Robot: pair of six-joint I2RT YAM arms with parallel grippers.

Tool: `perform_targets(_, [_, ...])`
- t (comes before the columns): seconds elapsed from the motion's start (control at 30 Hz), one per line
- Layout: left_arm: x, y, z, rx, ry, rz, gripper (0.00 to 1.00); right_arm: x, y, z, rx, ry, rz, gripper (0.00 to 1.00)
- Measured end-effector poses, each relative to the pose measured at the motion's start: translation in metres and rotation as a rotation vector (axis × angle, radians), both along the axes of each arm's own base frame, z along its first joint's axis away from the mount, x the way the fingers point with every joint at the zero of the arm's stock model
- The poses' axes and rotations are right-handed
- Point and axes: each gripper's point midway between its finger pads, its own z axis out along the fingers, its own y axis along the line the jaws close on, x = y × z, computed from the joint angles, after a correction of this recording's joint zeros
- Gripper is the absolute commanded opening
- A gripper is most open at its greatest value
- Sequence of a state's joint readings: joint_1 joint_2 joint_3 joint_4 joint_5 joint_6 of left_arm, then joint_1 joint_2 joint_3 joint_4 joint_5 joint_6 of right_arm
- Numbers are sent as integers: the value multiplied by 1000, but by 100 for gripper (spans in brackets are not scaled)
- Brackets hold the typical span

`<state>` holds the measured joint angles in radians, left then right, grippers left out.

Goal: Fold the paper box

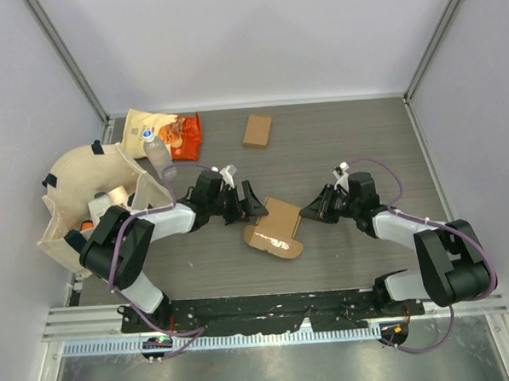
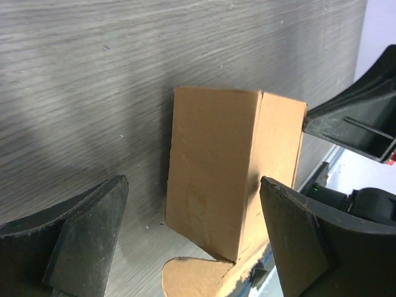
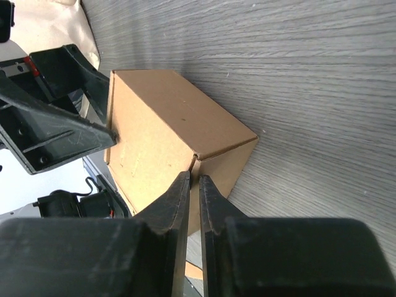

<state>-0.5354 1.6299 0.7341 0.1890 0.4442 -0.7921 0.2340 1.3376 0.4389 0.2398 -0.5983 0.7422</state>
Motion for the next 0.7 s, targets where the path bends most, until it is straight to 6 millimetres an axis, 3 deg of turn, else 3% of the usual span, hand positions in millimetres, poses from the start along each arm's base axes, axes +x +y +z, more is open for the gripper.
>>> perform_targets(0.33, [-20,-14,8,-114,70,-13,94,2,-4,-1,3,-10,-16,13])
perform_targets(0.47, [-21,-28,16,-180,72,-29,87,3,-5,-1,4,-22,-21,13])
perform_targets(0.7, [-21,-36,3,-240,154,-4,80,11,-9,0,-7,-45,-51,13])
